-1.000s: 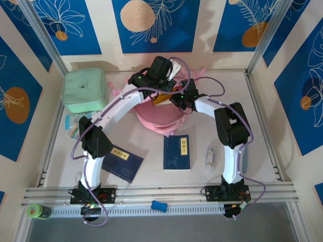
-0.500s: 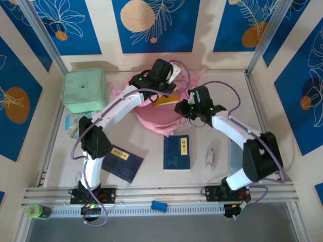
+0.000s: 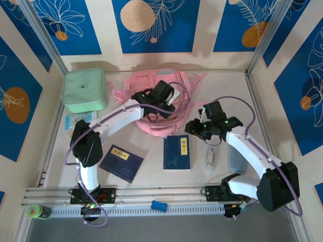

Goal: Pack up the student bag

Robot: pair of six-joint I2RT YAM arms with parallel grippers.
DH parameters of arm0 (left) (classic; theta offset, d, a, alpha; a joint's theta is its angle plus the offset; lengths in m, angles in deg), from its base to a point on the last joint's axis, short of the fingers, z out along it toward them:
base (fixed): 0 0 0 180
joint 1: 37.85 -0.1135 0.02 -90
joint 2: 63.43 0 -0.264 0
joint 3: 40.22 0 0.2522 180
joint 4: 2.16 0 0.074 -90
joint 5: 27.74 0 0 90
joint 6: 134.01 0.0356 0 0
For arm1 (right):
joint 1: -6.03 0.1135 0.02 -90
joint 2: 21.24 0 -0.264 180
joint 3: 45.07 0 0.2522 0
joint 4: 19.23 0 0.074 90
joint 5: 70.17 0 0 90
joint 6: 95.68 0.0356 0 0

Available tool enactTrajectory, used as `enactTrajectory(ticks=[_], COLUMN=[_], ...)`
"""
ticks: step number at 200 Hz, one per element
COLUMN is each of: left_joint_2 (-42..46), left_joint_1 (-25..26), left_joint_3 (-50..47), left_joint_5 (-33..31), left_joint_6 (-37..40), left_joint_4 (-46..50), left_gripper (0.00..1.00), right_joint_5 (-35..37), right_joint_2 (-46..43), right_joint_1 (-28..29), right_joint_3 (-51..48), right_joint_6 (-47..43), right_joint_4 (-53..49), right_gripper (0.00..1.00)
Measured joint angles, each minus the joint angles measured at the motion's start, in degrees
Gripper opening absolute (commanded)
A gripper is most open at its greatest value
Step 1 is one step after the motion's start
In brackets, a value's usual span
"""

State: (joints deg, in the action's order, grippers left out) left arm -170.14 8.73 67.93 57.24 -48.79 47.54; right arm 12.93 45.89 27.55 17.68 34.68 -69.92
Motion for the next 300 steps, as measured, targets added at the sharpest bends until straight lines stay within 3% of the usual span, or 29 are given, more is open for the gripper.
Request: enactTrajectory(ticks=[17,64,109,230,300], left_joint_2=[3.8,22.3,19.0,8.7,8.4], left_joint_1=[1.9,8.3,10.3,11.6,11.9], left_joint_3=[-8.2,-35.7,-44.4,-45.1,-45.7], left_joint_5=[1.9,2.7,3.5,1.4,-0.3], left_joint_6=[-6.3,-29.7,-43.0,-50.5,-50.4], left_joint_4=[-2.5,-16.0,-25.2,-34.8,-35.5], left_gripper=[0.47,0.52,0.54,0.43,0.41], right_joint_5=[0.0,-1.6,-3.4,-4.5,-3.8], right_joint_2=[-1.0,-2.0,-0.1,9.9,5.9], right_joint_1=[0.3,1.9,3.7,6.7,8.8], right_joint_3=[-2.2,-10.4,-15.0,-14.1,-11.1], right_joint_6=[0.2,1.5,2.7,2.2,0.9], right_joint_4=[-2.4,-3.0,1.9,9.3,4.6], right_gripper=[0.54,0.60,0.63,0.63,0.56])
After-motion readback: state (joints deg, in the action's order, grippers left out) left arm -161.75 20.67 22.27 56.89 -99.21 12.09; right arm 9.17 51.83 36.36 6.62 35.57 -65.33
